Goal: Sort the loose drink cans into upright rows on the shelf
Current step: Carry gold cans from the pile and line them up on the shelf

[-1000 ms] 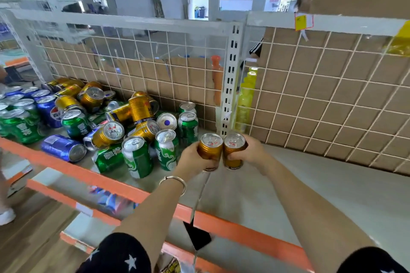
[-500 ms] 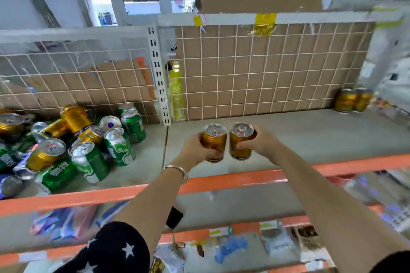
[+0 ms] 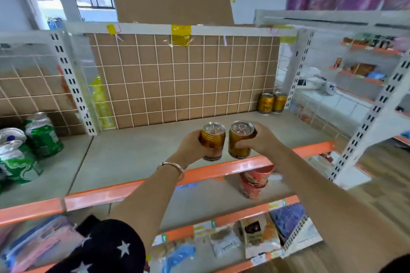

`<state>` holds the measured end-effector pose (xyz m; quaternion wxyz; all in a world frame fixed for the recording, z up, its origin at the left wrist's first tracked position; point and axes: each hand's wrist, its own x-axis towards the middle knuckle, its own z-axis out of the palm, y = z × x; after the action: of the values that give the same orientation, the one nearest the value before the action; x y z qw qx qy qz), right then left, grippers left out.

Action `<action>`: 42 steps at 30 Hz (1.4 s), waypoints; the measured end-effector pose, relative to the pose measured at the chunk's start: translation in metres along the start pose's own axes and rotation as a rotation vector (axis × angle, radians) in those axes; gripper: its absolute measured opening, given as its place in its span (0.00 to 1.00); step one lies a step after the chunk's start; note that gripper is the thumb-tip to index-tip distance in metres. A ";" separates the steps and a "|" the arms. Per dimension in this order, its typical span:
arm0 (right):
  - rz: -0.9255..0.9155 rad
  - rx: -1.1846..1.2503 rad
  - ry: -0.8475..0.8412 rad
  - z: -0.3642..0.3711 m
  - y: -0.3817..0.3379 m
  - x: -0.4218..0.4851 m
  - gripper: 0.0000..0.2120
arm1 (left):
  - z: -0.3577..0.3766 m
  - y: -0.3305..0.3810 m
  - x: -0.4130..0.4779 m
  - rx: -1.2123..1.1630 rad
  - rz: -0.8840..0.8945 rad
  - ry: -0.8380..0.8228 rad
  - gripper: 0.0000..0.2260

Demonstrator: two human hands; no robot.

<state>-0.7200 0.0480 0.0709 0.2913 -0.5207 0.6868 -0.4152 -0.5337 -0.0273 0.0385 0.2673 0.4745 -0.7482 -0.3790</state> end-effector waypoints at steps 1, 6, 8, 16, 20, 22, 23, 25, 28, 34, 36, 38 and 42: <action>0.000 -0.002 0.009 -0.014 0.008 0.001 0.29 | 0.013 0.008 0.004 -0.002 -0.005 0.004 0.20; 0.018 0.006 0.010 -0.071 0.038 0.007 0.27 | 0.075 0.035 0.022 -0.031 -0.039 0.017 0.20; 0.018 0.009 0.003 -0.087 0.048 0.017 0.27 | 0.093 0.042 0.034 -0.019 -0.043 0.007 0.21; 0.048 0.046 -0.010 -0.122 0.083 0.087 0.24 | 0.136 0.062 0.110 -0.039 -0.026 -0.013 0.23; 0.049 0.091 -0.039 -0.142 0.094 0.123 0.24 | 0.149 0.073 0.153 -0.075 -0.004 -0.049 0.22; 0.084 0.103 -0.016 -0.154 0.101 0.139 0.23 | 0.156 0.079 0.169 -0.099 -0.001 -0.056 0.22; 0.091 0.103 -0.001 -0.159 0.105 0.147 0.22 | 0.160 0.082 0.177 -0.111 0.002 -0.056 0.22; 0.107 0.094 0.029 -0.168 0.114 0.164 0.22 | 0.169 0.085 0.193 -0.121 0.007 -0.058 0.23; 0.143 0.098 0.038 -0.177 0.126 0.183 0.25 | 0.184 0.090 0.213 -0.124 -0.004 -0.064 0.26; 0.146 0.088 0.009 -0.198 0.148 0.227 0.24 | 0.223 0.104 0.250 -0.198 -0.017 -0.004 0.23; 0.148 0.092 -0.011 -0.208 0.156 0.243 0.24 | 0.237 0.109 0.262 -0.219 -0.041 0.025 0.23; 0.140 0.088 -0.045 -0.216 0.164 0.259 0.23 | 0.248 0.114 0.275 -0.218 -0.070 0.048 0.24; 0.134 0.036 -0.037 -0.225 0.189 0.298 0.25 | 0.267 0.118 0.304 -0.213 -0.127 0.135 0.26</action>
<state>-1.0829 -0.1555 0.0243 0.3405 -0.4757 0.7070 -0.3974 -0.9201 -0.1903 -0.0047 0.3413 0.5142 -0.6524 -0.4399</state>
